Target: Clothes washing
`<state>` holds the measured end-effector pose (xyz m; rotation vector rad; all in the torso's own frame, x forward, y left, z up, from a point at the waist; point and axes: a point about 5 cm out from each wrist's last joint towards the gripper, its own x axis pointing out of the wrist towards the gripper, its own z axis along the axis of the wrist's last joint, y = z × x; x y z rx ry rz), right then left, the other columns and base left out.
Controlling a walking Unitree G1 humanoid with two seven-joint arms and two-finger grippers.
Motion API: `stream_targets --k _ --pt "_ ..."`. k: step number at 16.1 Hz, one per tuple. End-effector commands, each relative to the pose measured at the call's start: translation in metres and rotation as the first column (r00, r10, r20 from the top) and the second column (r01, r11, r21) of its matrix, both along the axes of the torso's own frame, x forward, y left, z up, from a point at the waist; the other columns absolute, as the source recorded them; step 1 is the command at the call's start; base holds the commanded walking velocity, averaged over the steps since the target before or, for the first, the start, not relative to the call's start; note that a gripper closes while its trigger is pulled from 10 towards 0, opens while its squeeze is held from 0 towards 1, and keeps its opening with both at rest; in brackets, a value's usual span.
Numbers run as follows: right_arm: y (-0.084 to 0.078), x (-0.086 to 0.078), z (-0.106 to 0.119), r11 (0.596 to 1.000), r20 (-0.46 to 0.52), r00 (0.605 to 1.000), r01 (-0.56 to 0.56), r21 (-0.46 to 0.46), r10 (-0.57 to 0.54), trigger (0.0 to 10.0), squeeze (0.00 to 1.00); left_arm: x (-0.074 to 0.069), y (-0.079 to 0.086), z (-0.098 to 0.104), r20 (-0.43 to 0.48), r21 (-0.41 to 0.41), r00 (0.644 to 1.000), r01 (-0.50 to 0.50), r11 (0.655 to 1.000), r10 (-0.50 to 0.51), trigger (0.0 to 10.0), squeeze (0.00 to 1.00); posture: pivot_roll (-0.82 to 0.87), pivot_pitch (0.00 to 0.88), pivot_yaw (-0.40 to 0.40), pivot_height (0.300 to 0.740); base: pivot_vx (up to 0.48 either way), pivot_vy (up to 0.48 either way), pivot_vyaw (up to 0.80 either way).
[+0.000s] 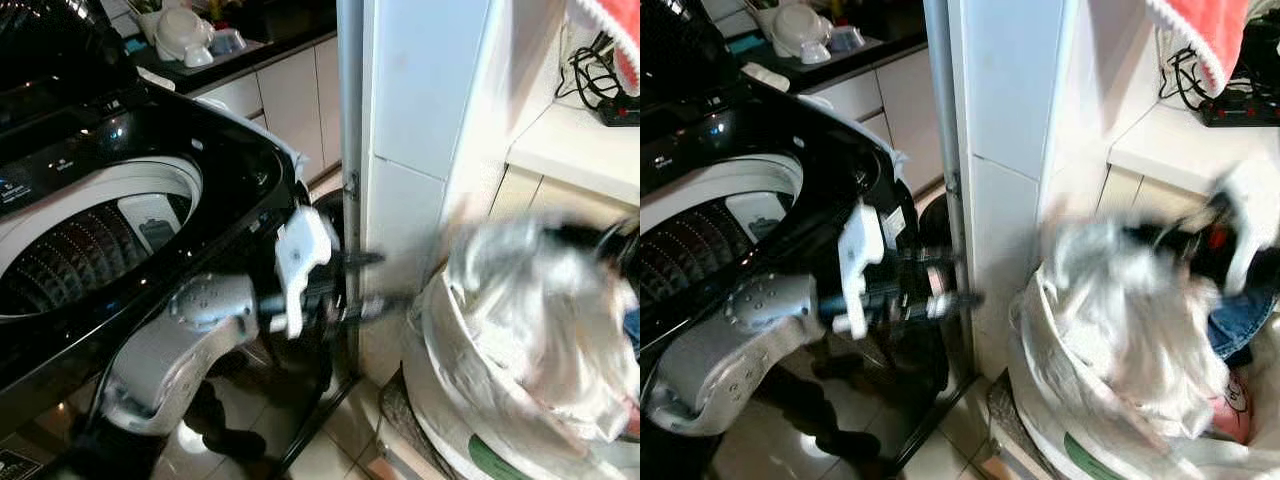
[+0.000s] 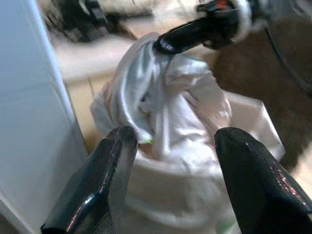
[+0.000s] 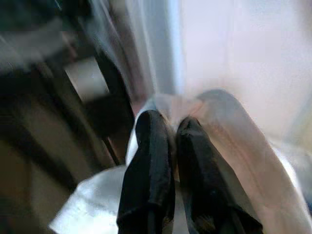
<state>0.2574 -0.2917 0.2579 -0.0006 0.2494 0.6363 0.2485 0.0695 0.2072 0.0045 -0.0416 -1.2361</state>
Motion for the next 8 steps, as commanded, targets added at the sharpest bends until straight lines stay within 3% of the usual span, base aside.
stream_targets --k 1,2,3,4,7,8 --pt "0.014 -0.002 0.028 0.994 0.117 0.991 -0.072 0.088 0.061 0.0 0.00 0.005 0.001 0.016 0.038 -0.076 0.998 -0.037 0.996 0.040 10.0 0.00 -0.10 0.000 0.110 0.740 0.000 0.000 0.00" --pt "0.024 0.001 0.036 0.982 0.157 0.982 -0.124 0.140 0.102 0.0 0.00 0.007 -0.003 0.023 0.026 -0.131 0.999 -0.033 0.991 0.037 10.0 0.58 -0.10 0.000 0.108 0.740 0.000 0.000 0.00" --pt "0.037 0.003 0.043 0.965 0.194 0.972 -0.174 0.195 0.136 0.0 0.00 0.007 -0.008 0.028 0.020 -0.168 1.000 -0.015 0.986 0.019 10.0 1.00 -0.10 0.000 0.108 0.740 0.000 0.000 0.00" --pt "0.054 0.008 0.052 0.925 0.251 0.953 -0.243 0.294 0.171 0.0 0.00 0.006 -0.016 0.032 0.022 -0.196 1.000 -0.006 0.981 0.011 10.0 1.00 -0.09 0.000 0.104 0.740 0.000 0.000 0.00" --pt "0.081 0.014 0.064 0.827 0.302 0.930 -0.333 0.454 0.208 0.0 0.00 0.007 -0.025 0.035 0.022 -0.231 0.999 -0.020 0.973 0.026 10.0 1.00 -0.10 0.000 0.104 0.740 0.000 0.000 0.00" --pt "0.095 0.017 0.062 0.811 0.286 0.929 -0.349 0.470 0.234 0.0 0.00 0.011 -0.028 0.038 0.037 -0.252 0.997 -0.057 0.966 0.068 10.0 1.00 -0.09 0.000 0.099 0.740 0.000 0.000 0.00"
